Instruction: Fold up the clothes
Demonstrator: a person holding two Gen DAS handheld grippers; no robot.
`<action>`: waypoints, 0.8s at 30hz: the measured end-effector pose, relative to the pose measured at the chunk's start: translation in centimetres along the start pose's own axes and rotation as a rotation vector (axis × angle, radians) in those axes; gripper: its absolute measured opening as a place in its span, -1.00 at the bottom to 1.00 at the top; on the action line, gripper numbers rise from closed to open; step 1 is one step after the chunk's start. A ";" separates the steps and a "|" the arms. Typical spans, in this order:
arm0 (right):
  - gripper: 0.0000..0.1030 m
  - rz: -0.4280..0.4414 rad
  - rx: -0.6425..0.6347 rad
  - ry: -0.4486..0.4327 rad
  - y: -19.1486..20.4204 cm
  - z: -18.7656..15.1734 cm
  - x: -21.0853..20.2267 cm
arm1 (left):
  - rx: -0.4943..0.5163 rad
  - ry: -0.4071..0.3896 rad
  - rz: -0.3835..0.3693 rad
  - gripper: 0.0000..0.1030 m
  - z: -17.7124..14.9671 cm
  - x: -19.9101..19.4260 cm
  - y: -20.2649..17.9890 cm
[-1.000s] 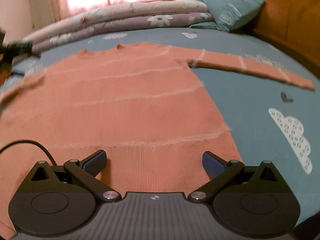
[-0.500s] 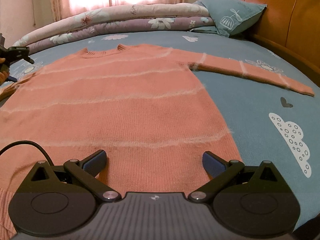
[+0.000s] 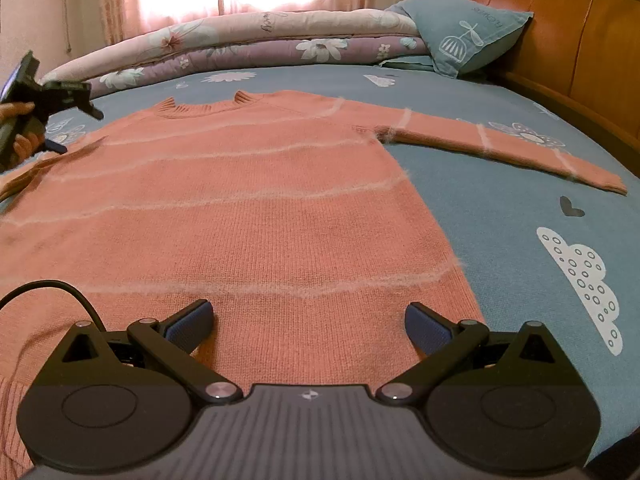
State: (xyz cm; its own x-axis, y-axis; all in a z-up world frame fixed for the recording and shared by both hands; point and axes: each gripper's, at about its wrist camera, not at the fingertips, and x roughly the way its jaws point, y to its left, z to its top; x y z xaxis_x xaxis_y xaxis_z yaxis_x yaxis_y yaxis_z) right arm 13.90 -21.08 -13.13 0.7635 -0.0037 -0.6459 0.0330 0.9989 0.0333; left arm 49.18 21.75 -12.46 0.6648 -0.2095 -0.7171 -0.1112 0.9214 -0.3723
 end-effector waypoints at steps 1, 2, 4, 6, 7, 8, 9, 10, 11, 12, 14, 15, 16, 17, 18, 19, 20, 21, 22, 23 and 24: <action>1.00 0.001 0.000 0.000 0.0 0.0 0.0 | -0.004 -0.027 0.007 0.98 0.1 0.1 0.2; 1.00 0.001 -0.001 0.000 -0.1 0.1 0.1 | -0.009 -0.038 0.030 0.98 0.4 0.3 0.2; 1.00 0.001 -0.003 0.002 -0.2 0.2 0.2 | -0.023 -0.041 0.068 0.98 1.0 0.6 -0.1; 1.00 0.004 -0.002 0.006 -0.3 0.3 0.2 | -0.039 -0.018 0.078 0.98 1.2 0.2 -0.7; 1.00 0.006 -0.001 0.009 -0.4 0.3 0.2 | -0.023 -0.011 0.067 0.98 1.0 -0.5 -1.1; 1.00 0.009 -0.002 0.012 -0.4 0.3 0.2 | -0.005 -0.005 0.053 0.98 0.7 -1.2 -1.5; 1.00 0.011 -0.002 0.015 -0.4 0.3 0.1 | 0.035 0.002 0.019 0.98 0.1 -2.3 -1.9; 1.00 0.013 -0.002 0.017 -0.5 0.3 0.1 | 0.075 0.008 -0.015 0.98 -0.6 -3.4 -2.3; 1.00 0.014 -0.001 0.019 -0.5 0.3 0.0 | 0.112 0.015 -0.047 0.98 -1.3 -4.5 -2.6; 1.00 0.015 -0.002 0.021 -0.5 0.3 0.0 | 0.135 0.030 -0.071 0.98 -2.2 -5.4 -2.7; 1.00 0.013 -0.004 0.022 -0.5 0.3 -0.1 | 0.162 0.068 -0.106 0.98 -3.3 -6.5 -2.7; 1.00 0.013 -0.005 0.022 -0.5 0.2 -0.1 | 0.163 0.085 -0.108 0.98 -3.9 -6.8 -2.4; 1.00 0.012 -0.007 0.022 -0.5 0.2 -0.1 | 0.162 0.093 -0.099 0.98 -4.3 -7.0 -2.0; 1.00 0.010 -0.007 0.021 -0.5 0.2 -0.1 | 0.158 0.099 -0.090 0.98 -4.7 -7.1 -1.5; 1.00 0.009 -0.007 0.021 -0.4 0.2 -0.1 | 0.141 0.102 -0.077 0.98 -4.9 -7.1 -0.8; 1.00 0.007 -0.007 0.021 -0.4 0.2 -0.1 | 0.111 0.119 -0.072 0.98 -5.2 -7.1 0.1; 1.00 0.006 -0.008 0.021 -0.4 0.2 -0.1 | 0.079 0.143 -0.083 0.98 -5.4 -6.9 1.1; 1.00 0.005 -0.008 0.020 -0.4 0.2 -0.1 | 0.062 0.134 -0.115 0.98 -5.8 -7.3 2.0; 1.00 0.004 -0.008 0.020 -0.3 0.2 -0.1 | 0.046 0.125 -0.143 0.98 -6.3 -7.8 2.8; 1.00 0.002 -0.006 0.019 -0.3 0.2 -0.1 | 0.037 0.107 -0.151 0.98 -6.7 -8.5 3.5; 1.00 0.001 -0.005 0.019 -0.2 0.2 -0.1 | 0.028 0.090 -0.158 0.98 -7.2 -9.2 4.2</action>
State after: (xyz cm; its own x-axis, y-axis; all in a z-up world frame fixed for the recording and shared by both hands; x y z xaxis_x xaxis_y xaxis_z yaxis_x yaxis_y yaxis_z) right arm 13.95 -21.33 -12.99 0.7511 -0.0023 -0.6602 0.0291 0.9991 0.0296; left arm 37.32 25.14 -11.67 0.6037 -0.3795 -0.7011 0.0106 0.8832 -0.4690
